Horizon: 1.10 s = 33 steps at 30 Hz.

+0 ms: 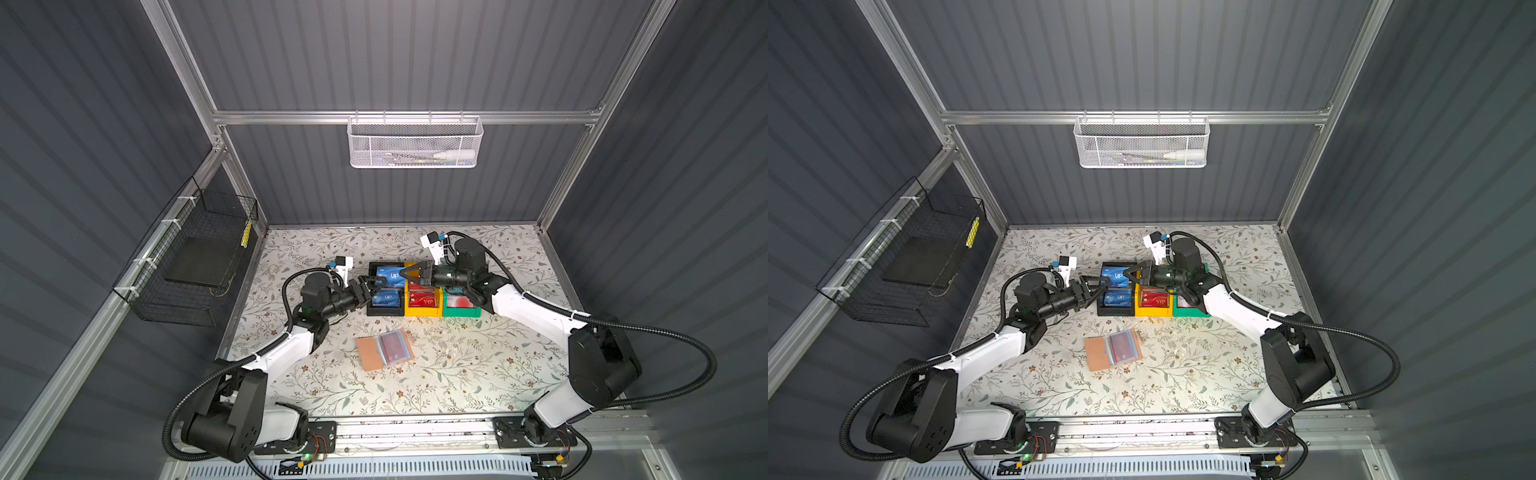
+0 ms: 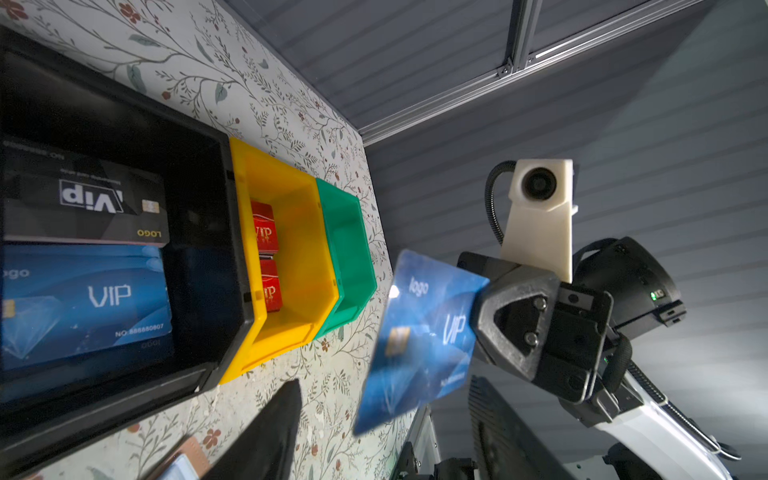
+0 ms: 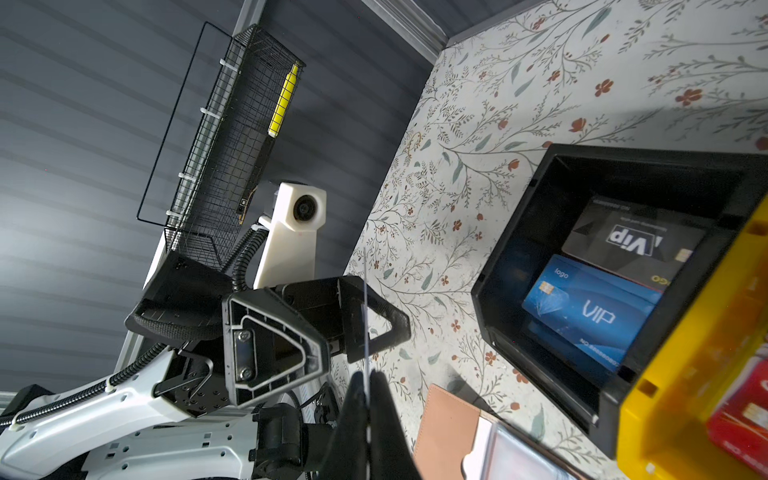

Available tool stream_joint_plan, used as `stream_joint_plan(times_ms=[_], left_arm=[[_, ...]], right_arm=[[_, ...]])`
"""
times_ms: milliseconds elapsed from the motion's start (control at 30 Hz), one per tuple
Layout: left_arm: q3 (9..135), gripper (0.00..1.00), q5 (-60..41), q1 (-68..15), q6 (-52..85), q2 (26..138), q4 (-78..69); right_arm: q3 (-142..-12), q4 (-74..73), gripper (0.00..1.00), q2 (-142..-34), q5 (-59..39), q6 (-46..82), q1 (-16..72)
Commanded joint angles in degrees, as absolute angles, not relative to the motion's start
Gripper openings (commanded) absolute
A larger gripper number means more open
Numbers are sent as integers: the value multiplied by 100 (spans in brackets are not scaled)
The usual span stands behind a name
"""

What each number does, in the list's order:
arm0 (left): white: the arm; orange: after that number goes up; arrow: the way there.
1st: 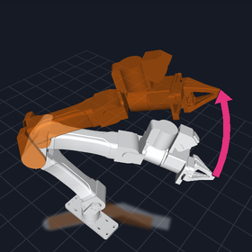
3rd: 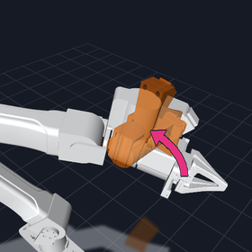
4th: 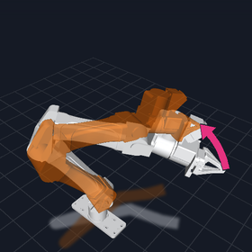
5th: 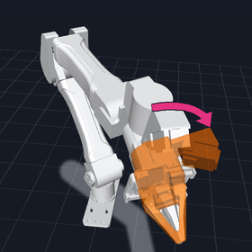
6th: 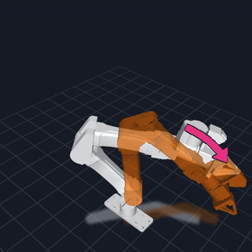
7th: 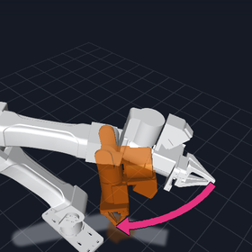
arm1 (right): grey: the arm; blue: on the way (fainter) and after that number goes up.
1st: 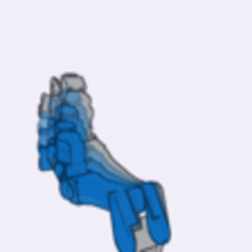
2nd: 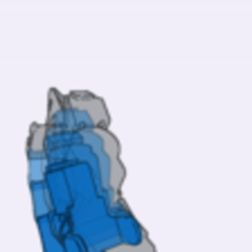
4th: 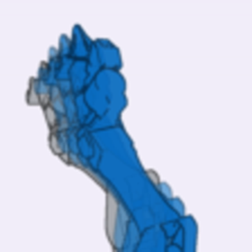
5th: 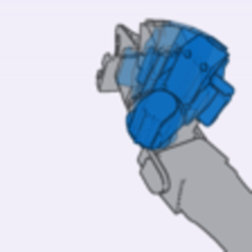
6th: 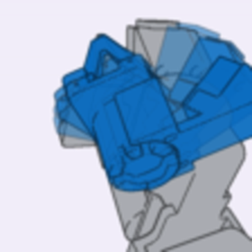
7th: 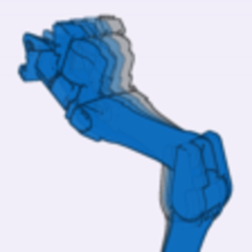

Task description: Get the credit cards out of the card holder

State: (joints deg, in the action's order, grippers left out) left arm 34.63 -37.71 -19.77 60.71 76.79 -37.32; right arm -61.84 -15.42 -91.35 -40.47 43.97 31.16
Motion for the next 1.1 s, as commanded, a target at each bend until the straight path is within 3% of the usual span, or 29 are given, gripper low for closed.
stream_joint_plan(times_ms=[0,533,833,967,1067], left_arm=[[3461,63,-3707,-1960,6354,7764,-4377],[3362,28,-3766,-1969,6519,7950,-4766],[3314,2,-3788,-1969,6583,8025,-4854],[3314,0,-3818,-1968,6554,7994,-4793],[3320,0,-3849,-1968,6493,7963,-4687]], right_arm=[[-6329,-1753,0,-9195,-4034,4446,3139],[-6231,-2118,0,-9360,-4237,4726,3149],[-6249,-2077,0,-9404,-4364,4754,3152],[-6290,-1957,7,-9422,-4403,4720,3146],[-6398,-1685,19,-9397,-4455,4578,3098]])
